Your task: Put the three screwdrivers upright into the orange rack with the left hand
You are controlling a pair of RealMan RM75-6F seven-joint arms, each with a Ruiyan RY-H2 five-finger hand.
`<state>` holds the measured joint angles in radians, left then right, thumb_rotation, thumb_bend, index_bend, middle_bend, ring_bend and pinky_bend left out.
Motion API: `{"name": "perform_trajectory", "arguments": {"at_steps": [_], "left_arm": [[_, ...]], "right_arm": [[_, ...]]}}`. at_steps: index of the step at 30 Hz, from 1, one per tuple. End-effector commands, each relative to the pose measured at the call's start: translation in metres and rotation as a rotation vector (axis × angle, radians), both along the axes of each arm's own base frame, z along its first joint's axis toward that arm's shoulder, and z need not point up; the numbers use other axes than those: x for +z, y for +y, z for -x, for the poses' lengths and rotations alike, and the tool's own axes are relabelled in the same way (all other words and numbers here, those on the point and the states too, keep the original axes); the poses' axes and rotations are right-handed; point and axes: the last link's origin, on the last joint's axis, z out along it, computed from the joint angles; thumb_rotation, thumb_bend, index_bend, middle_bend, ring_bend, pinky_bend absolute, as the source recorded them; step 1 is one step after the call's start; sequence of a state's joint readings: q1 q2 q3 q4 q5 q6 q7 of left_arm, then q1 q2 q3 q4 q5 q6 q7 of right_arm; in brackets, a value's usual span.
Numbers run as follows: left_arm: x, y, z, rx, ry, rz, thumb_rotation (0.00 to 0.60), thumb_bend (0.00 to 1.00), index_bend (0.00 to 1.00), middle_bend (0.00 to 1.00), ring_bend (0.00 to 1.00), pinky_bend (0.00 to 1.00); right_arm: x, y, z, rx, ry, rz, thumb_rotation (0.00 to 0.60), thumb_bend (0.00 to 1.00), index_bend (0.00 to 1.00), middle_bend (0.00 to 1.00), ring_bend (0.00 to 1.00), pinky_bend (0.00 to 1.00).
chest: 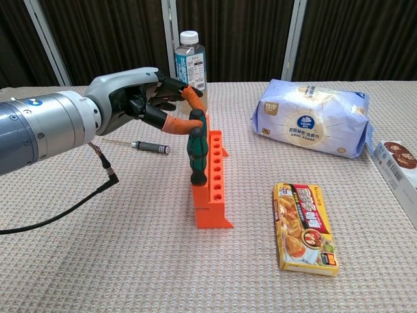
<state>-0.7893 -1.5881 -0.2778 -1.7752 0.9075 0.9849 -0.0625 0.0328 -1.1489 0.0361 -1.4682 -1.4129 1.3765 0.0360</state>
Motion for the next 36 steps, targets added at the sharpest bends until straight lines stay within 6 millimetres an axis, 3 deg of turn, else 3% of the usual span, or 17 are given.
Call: {"name": "perform_trajectory", "arguments": {"at_steps": [1, 6, 9, 17, 23, 28, 36], "left_arm": [[0.000, 0.000, 0.000, -0.004, 0.000, -0.005, 0.600, 0.39, 0.40, 0.04, 0.00, 0.00], [0.001, 0.000, -0.001, -0.015, 0.005, -0.018, 0.600, 0.39, 0.22, 0.00, 0.00, 0.00], [0.002, -0.001, -0.001, -0.020, 0.003, -0.021, 0.600, 0.39, 0.17, 0.00, 0.00, 0.00], [0.013, -0.002, -0.002, -0.044, -0.011, -0.059, 0.600, 0.39, 0.13, 0.00, 0.00, 0.00], [0.032, 0.010, 0.009, -0.073, 0.069, -0.145, 0.600, 0.39, 0.14, 0.00, 0.00, 0.00], [0.047, 0.041, 0.027, -0.121, 0.342, -0.281, 0.600, 0.41, 0.23, 0.00, 0.00, 0.00], [0.032, 0.069, 0.041, -0.244, 0.820, -0.379, 0.600, 0.46, 0.31, 0.00, 0.00, 0.00]], "right_arm": [[0.000, 0.000, 0.000, 0.000, 0.001, -0.001, 0.600, 0.00, 0.00, 0.00, 0.00, 0.00], [0.000, 0.000, 0.000, 0.000, 0.001, -0.001, 0.600, 0.00, 0.00, 0.00, 0.00, 0.00], [0.000, 0.000, 0.000, 0.000, 0.001, -0.001, 0.600, 0.00, 0.00, 0.00, 0.00, 0.00], [0.000, -0.001, -0.001, 0.001, 0.002, -0.001, 0.600, 0.00, 0.00, 0.00, 0.00, 0.00], [0.000, -0.001, -0.001, -0.001, 0.002, -0.003, 0.600, 0.00, 0.00, 0.00, 0.00, 0.00], [-0.002, -0.003, -0.003, 0.009, 0.002, -0.009, 0.600, 0.00, 0.00, 0.00, 0.00, 0.00], [-0.003, -0.003, -0.006, 0.012, 0.005, -0.009, 0.600, 0.00, 0.00, 0.00, 0.00, 0.00]]}}
